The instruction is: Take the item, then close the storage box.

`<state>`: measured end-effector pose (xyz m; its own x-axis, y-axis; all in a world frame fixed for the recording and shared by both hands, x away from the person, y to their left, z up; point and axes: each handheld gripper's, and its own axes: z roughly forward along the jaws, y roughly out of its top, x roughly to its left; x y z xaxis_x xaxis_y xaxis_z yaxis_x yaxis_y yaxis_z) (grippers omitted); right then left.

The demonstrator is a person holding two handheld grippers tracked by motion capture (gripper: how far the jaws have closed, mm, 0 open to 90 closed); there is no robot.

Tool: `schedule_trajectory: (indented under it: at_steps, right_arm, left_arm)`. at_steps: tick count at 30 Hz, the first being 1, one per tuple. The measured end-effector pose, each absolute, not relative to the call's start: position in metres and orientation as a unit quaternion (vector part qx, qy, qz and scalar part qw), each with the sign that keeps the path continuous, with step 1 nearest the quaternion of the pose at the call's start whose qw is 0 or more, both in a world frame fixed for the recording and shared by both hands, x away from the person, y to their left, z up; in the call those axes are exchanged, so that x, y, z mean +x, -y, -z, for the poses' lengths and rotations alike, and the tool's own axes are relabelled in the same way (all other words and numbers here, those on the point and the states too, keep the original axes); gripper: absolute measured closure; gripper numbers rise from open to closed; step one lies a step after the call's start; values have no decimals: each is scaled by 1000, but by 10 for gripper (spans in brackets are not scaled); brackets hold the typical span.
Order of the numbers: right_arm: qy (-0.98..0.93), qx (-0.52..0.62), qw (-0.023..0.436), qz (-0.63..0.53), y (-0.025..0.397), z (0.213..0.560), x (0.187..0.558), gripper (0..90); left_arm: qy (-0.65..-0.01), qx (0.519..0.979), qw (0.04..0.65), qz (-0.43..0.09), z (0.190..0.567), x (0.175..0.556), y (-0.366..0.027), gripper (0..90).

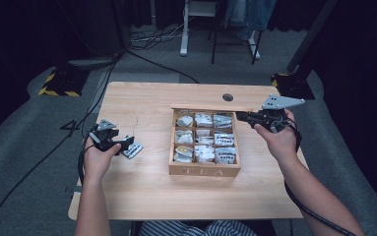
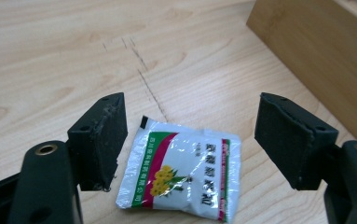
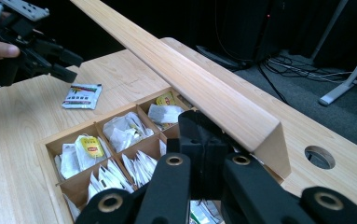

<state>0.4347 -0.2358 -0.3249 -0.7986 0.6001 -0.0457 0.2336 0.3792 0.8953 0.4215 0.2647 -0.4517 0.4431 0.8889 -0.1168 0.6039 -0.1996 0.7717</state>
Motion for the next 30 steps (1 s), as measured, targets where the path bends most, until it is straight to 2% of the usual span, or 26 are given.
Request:
schedule_trajectory:
  at_steps: [3,5,10,11,18,30]
  right_arm:
    - [-810,257,185,-494,236,325,435,900]
    - [-809,258,185,-495,236,325,435,900]
    - [-809,258,183,-496,236,325,435,900]
    - [-810,258,184,-493,236,324,434,900]
    - [-810,262,183,-492,238,325,430,900]
    - [-815,259,182,-485,239,326,425,900]
  left_arm:
    - [-492,750,401,-188,444,419,-260,265]
    - [-481,753,414,-174,434,414,-253,270]
    - [-464,765,409,-177,422,405,-239,269]
    - [-444,786,393,-179,423,397,-229,262]
    - [-389,823,382,-160,439,359,-203,265]
    - [-349,837,400,-132,457,327,-173,262]
